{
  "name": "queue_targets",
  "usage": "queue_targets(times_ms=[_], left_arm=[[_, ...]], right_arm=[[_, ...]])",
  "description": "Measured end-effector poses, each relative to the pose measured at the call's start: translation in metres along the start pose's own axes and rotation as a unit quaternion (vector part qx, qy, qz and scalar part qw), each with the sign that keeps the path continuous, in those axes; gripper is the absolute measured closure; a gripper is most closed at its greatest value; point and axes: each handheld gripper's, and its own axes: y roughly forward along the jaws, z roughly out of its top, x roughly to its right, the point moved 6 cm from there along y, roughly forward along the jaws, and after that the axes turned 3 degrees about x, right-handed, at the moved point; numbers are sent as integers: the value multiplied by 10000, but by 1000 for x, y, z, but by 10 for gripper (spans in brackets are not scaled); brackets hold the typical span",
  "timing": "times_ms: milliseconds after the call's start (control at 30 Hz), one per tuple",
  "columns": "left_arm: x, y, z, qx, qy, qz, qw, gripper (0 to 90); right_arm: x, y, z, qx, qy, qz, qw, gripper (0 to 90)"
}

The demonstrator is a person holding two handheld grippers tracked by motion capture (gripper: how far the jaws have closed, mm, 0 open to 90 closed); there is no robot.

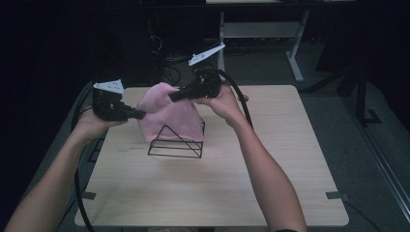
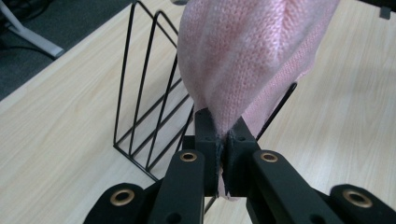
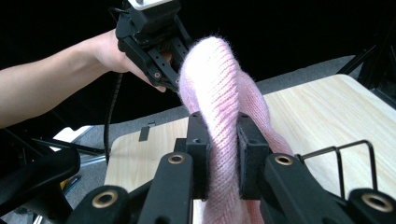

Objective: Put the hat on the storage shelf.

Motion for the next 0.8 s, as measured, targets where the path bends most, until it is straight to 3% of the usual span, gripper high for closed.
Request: queue_targets(times_ms=[300,333,667,733,800], left_arm=[[-3,10,-16,-242,42,60,9997,866],[-4,13,-20,-388,70,96,9992,867],[-6,22,-32,-445,-36,119,9989,867],[-6,23,-34,-483,0,131,9987,867],[-4,28,-38,-668,115,182,9975,867]], right_arm=[[2,11,-18,-176,109,29,9998,765],[3,14,-23,-219,117,25,9997,760],[4,22,-41,-418,156,38,9990,735],[4,23,-42,-445,203,29,9988,727],[5,24,-47,-520,240,39,9984,706]])
